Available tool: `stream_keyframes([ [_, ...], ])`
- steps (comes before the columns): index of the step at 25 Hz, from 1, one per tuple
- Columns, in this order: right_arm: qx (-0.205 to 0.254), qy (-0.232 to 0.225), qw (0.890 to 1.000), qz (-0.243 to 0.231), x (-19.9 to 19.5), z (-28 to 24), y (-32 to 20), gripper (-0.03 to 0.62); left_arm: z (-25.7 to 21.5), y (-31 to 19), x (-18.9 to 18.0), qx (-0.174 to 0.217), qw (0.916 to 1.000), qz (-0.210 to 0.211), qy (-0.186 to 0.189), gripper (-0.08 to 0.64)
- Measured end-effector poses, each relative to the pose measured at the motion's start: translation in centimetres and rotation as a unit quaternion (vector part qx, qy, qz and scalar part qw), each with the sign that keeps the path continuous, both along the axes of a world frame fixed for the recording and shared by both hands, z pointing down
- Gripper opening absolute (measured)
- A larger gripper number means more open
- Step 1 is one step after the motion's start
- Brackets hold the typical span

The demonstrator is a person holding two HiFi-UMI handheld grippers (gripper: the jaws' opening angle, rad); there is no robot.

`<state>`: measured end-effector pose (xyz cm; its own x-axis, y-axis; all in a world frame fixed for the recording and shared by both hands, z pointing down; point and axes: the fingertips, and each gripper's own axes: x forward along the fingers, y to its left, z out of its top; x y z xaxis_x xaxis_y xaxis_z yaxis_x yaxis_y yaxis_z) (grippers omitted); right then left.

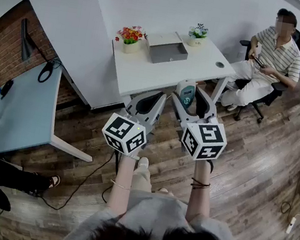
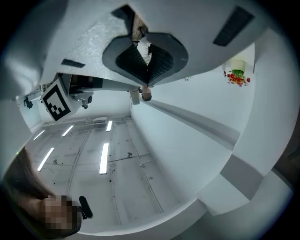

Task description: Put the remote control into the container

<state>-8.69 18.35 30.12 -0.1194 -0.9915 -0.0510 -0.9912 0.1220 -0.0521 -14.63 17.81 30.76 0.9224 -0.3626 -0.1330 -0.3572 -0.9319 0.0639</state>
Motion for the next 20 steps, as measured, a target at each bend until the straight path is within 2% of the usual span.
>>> stream_keyframes([
  [20, -0.020, -0.022, 1.000, -0.008, 1.7, 1.8, -0.8, 0.279, 1.3, -0.3, 1.8, -0.009, 0.9998, -0.002, -0.015, 0.003],
])
